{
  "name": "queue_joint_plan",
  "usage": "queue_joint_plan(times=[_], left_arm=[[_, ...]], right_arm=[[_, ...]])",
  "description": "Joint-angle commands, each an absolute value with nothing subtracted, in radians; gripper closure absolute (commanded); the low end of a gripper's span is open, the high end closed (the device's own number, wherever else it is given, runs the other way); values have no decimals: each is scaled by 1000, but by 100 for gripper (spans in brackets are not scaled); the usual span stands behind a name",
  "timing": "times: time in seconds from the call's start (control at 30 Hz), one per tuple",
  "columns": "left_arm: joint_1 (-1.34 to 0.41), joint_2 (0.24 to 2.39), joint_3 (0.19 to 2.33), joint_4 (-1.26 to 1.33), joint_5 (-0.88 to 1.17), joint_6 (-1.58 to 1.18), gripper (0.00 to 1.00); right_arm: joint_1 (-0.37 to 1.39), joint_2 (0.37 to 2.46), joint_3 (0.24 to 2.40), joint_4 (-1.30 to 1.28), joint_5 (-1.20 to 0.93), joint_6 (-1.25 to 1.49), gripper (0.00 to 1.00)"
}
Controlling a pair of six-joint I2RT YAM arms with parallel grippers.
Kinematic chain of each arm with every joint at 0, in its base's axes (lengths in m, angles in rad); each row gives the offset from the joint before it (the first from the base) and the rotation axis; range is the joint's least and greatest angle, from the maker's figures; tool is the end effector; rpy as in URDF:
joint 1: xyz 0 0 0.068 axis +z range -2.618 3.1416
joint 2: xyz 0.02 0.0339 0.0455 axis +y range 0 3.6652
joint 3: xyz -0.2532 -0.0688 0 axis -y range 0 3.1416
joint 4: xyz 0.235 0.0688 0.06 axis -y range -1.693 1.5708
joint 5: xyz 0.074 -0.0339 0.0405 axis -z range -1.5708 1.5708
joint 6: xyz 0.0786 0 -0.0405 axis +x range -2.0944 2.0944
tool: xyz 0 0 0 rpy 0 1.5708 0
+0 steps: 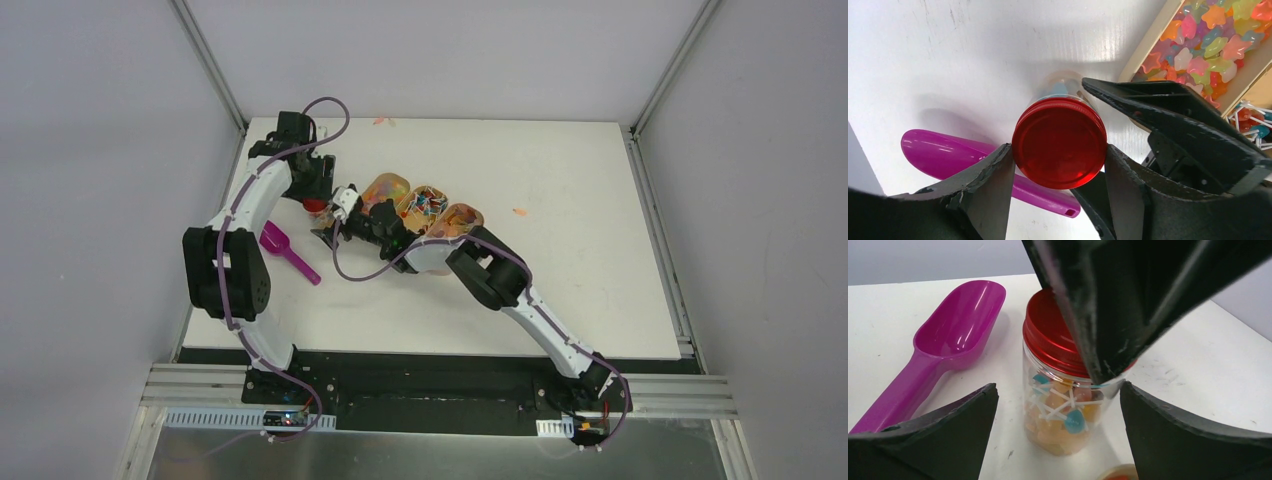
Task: Pack the candies
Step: Screw the bottle lid onto the packing bottle.
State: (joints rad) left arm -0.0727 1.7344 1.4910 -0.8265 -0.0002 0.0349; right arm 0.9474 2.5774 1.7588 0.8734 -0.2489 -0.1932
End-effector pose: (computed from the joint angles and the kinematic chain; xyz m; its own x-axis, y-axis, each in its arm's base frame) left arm 0.3761 -0.0274 0.2311 -0.8718 0.0985 -0.4799 0.1030 0.9945 0.0169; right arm 0.3277 0.4889 0.1265 0.2100 -0.0267 -0.9773 -0.9070 0.3678 -0.2050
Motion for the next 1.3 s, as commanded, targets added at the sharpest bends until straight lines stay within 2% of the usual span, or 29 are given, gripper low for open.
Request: queue_joint_plan(times=[0.0,0.1,0.37,0.73,1.0,1.27], left_arm=[[-75,1721,1438,-852,-15,8,54],[-74,1715,1426,-837,-49,3,54],[-74,1707,1396,-807,30,-26,58],[-74,1649,1364,-836,66,53,59],[-75,1580,1396,-892,163,93,60],[-112,1533,1393,-926,285,138,60]], right_arm=[[955,2609,1848,889,-217,-185,7],[954,2632,1869,920,-215,-166,10],[953,2683,1925,947,-239,-159,22],[947,2598,1869,1011,-355,-190,56],[929,2452,1723,1068,-417,-245,64],[926,2295,1544,1114,-516,-325,65]])
